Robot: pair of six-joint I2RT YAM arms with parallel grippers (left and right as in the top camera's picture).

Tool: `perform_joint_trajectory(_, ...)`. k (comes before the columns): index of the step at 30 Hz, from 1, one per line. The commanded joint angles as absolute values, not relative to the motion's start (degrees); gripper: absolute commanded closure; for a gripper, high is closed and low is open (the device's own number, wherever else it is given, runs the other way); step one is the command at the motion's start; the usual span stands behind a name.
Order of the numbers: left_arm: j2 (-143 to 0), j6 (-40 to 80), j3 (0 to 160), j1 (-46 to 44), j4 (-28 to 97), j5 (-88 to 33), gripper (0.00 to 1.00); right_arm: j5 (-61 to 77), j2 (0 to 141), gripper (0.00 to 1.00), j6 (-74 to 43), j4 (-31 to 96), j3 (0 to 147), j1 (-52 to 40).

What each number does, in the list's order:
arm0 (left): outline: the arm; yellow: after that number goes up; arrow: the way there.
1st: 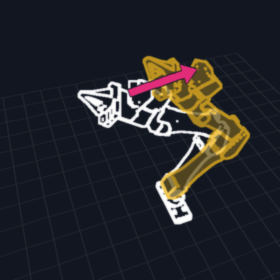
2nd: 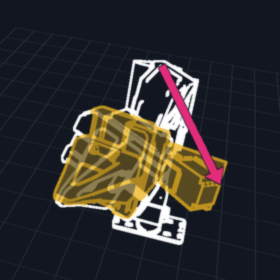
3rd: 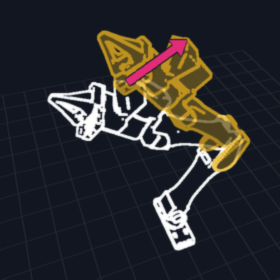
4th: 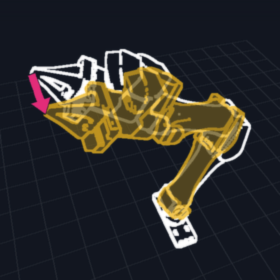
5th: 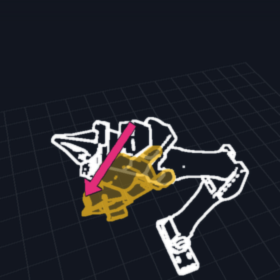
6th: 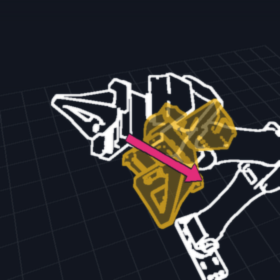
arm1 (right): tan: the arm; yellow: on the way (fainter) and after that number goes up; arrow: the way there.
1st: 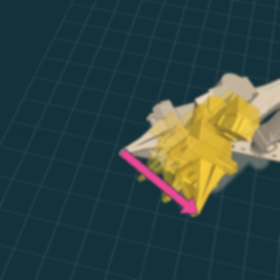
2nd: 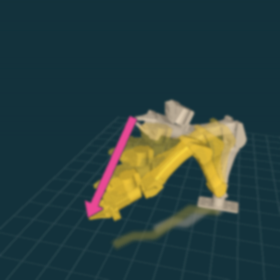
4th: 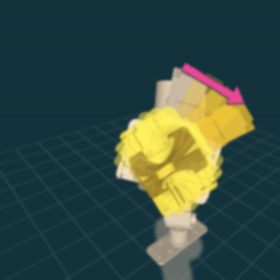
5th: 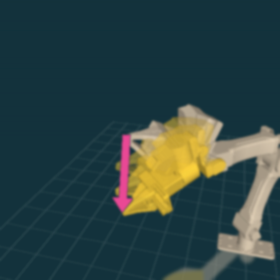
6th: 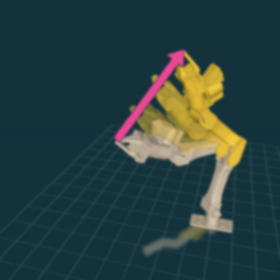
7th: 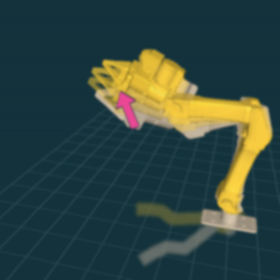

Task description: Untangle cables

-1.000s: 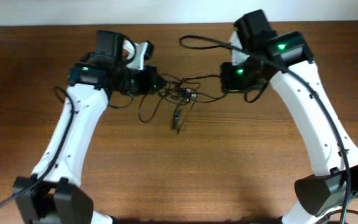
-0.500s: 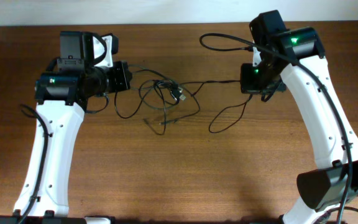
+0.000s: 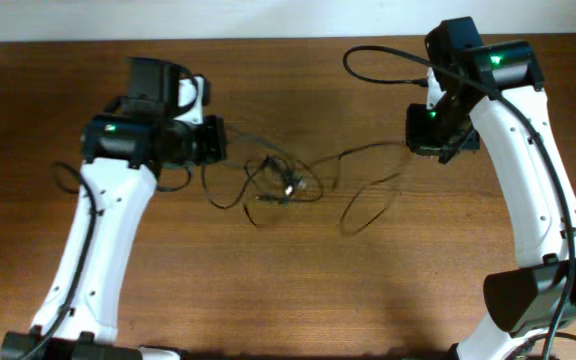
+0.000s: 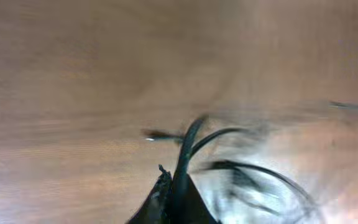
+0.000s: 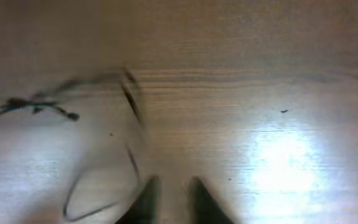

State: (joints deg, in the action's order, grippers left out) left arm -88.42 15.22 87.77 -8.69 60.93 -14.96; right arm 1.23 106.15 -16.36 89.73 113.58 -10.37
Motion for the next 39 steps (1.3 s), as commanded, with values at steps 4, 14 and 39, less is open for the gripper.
perform_joint_trajectory(4, -91.72, 15.11, 87.00, -15.00, 60.49, -12.62, 0.00, 2.63, 106.52, 0.20, -15.22, 90.26, 113.80, -9.74)
perform_joint_trajectory(14, -91.72, 9.30, 87.02, -16.36, 70.30, -10.46, 0.44, 7.75, 106.52, 0.20, -12.21, 87.79, 113.80, -9.74)
perform_joint_trajectory(39, -92.38, 43.31, 59.37, -18.68, 41.82, 21.78, 0.55, 7.70, 106.52, 0.19, -12.21, 86.54, 113.80, -9.74)
